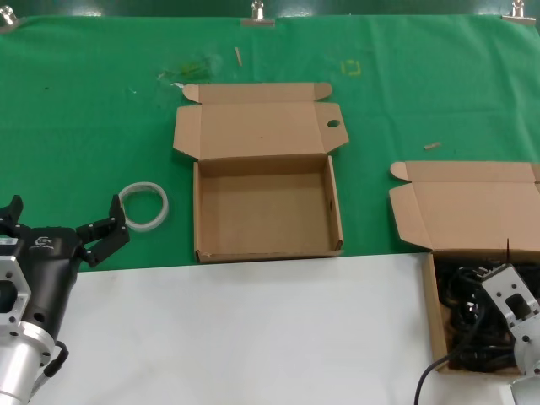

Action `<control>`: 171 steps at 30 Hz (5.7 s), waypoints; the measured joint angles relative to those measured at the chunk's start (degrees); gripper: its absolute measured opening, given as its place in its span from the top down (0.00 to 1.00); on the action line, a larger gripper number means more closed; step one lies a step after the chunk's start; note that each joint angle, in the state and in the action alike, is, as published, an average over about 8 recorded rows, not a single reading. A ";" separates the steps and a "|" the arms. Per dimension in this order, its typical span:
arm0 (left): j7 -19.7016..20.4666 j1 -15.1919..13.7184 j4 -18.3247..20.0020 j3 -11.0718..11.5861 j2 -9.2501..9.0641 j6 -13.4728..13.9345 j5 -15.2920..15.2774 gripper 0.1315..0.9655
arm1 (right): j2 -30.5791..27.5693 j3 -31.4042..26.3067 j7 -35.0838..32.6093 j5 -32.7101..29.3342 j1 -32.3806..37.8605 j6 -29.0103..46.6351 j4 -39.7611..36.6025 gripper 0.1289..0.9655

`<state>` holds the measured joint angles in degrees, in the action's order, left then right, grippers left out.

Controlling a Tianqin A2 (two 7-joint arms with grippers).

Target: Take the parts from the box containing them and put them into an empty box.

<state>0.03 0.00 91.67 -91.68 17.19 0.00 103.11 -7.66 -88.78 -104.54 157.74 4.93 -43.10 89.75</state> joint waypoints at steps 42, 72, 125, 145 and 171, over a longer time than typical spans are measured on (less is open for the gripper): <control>0.00 0.00 0.00 0.00 0.00 0.00 0.00 0.00 | -0.29 -36.75 22.15 -0.04 15.62 2.66 5.39 0.87; 0.00 0.00 0.00 0.00 0.00 0.00 0.00 0.00 | -0.67 -40.56 28.82 -0.91 16.83 4.68 -2.11 0.85; -0.01 0.00 0.00 0.00 0.00 0.00 0.01 0.00 | -0.70 -25.11 59.84 -22.90 7.90 20.42 -0.46 0.01; -0.02 0.00 0.00 0.00 0.00 0.00 0.02 0.00 | -0.70 -15.07 80.06 -37.24 2.09 30.68 0.62 0.00; -0.02 0.00 0.00 0.00 0.00 0.00 0.02 0.00 | -0.70 -4.20 101.92 -52.74 -4.18 41.77 1.79 0.00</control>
<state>0.01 0.00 91.67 -91.67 17.19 0.00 103.13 -8.36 -92.98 -2.62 105.00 0.76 -1.33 91.54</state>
